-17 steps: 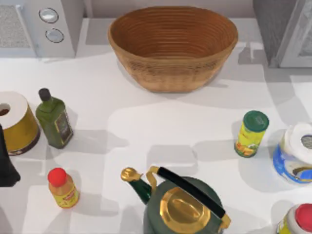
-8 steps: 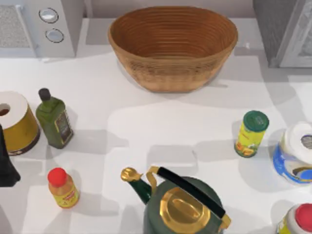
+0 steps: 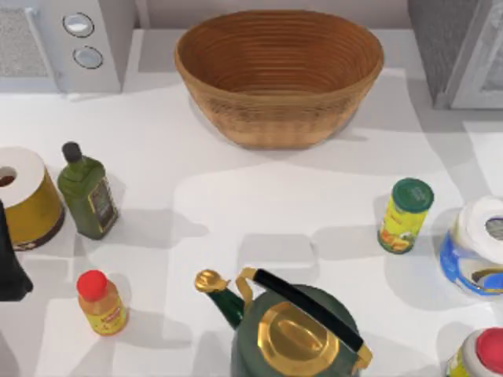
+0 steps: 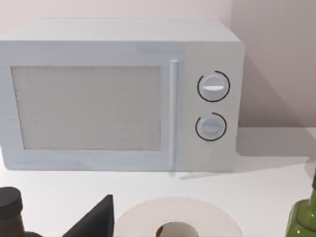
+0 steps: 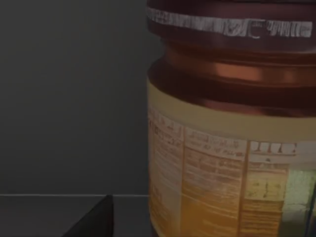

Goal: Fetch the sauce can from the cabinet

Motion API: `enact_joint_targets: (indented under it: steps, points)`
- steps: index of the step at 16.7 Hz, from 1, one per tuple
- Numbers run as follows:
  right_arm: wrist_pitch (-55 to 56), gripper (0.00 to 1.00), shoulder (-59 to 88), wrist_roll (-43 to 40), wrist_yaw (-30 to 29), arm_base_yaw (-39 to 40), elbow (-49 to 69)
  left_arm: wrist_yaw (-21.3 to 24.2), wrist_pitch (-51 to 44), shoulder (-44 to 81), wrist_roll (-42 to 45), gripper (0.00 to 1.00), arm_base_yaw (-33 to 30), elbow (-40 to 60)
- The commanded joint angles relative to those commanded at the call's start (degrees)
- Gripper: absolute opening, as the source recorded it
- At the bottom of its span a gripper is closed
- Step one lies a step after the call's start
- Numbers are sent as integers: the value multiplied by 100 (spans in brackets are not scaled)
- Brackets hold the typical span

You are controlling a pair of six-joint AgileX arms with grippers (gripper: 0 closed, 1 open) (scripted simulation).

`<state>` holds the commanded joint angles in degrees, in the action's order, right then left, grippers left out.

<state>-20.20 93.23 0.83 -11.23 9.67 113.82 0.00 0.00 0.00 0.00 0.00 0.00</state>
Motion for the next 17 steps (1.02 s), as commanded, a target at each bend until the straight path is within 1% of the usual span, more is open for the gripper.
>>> enact_joint_targets:
  steps: [4, 13, 17]
  points:
    - [-22, 100, 56, 1, 2, 14, 56, 0, 0, 0, 0, 100, 0, 0]
    - [-355, 100, 1411, -3, 142, -164, 1768, 0, 0, 0, 0, 100, 0, 0]
    - [-385, 100, 1533, -3, 157, -181, 1922, 0, 0, 0, 0, 100, 0, 0]
